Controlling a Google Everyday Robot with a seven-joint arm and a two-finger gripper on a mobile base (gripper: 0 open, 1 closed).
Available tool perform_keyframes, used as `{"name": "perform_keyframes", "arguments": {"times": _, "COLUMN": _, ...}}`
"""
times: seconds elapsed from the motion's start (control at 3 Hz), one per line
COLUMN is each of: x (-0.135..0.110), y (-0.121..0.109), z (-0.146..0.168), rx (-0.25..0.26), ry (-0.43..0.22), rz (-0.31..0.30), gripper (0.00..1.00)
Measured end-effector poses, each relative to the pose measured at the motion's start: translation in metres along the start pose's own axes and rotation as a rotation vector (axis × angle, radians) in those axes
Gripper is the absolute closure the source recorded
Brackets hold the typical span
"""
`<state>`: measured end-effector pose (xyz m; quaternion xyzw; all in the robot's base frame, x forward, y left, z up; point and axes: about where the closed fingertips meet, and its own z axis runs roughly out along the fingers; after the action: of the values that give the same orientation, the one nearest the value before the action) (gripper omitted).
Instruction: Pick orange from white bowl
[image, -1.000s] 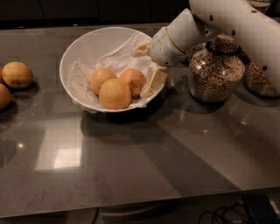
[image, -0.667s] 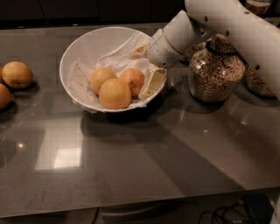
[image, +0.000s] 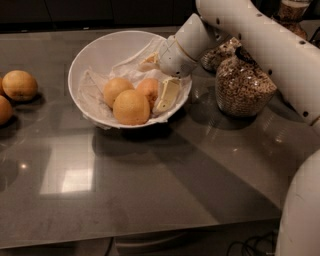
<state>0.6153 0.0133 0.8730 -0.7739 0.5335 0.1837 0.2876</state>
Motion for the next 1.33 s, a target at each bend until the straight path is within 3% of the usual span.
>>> {"name": "perform_keyframes", "arguments": {"times": 0.33, "x": 0.0, "y": -0.0036, "z": 0.0115, "rx": -0.038, "ry": -0.012, "rz": 0.004, "gripper": 0.15}}
{"name": "perform_keyframes", "arguments": {"times": 0.67, "x": 0.0019, "y": -0.004, "z": 0.0197, "rx": -0.064, "ry": -0.021, "rz": 0.012, "gripper": 0.34}}
{"name": "perform_keyframes", "arguments": {"times": 1.33, "x": 0.0018, "y": -0.004, "z": 0.0196, "rx": -0.064, "ry": -0.021, "rz": 0.012, "gripper": 0.81}}
